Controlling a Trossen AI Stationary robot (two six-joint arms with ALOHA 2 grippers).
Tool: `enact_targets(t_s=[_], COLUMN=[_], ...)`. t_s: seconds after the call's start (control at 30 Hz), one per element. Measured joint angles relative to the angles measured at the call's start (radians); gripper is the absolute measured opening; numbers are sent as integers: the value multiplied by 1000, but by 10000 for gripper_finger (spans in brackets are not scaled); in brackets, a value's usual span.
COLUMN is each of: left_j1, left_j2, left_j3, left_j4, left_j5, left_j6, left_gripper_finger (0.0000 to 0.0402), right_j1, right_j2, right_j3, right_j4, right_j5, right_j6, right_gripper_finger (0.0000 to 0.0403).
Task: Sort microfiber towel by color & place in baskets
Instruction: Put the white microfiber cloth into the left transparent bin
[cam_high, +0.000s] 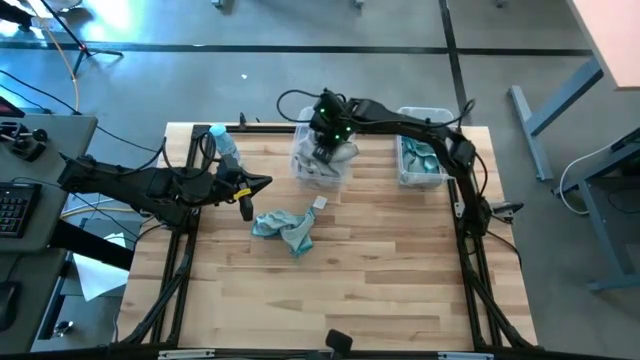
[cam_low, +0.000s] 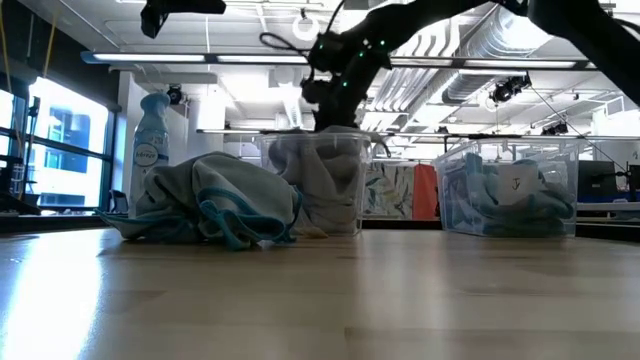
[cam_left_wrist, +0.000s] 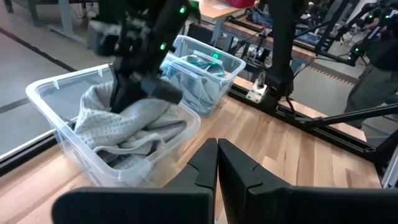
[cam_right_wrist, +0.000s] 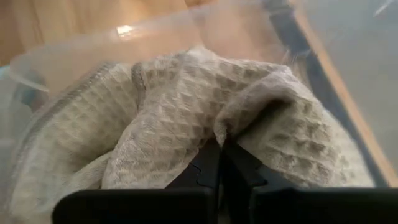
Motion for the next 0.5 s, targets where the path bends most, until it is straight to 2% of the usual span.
enact_targets(t_s=[0.17,0.33,0.5], left_j1=[0,0,0], left_j2=[0,0,0], left_j3=[0,0,0], left_j4=[0,0,-2], left_j5=[1,2,2], left_j6=[0,0,0], left_gripper_finger=[0,0,0], right_j1=[-1,-1,-1], right_j2=[42,49,-6], right_j3=[0,0,0], right_j4=[-16,-64,-69], right_j5=[2,31,70], right_j6=[17,1,-1], right_gripper_finger=[26,85,143])
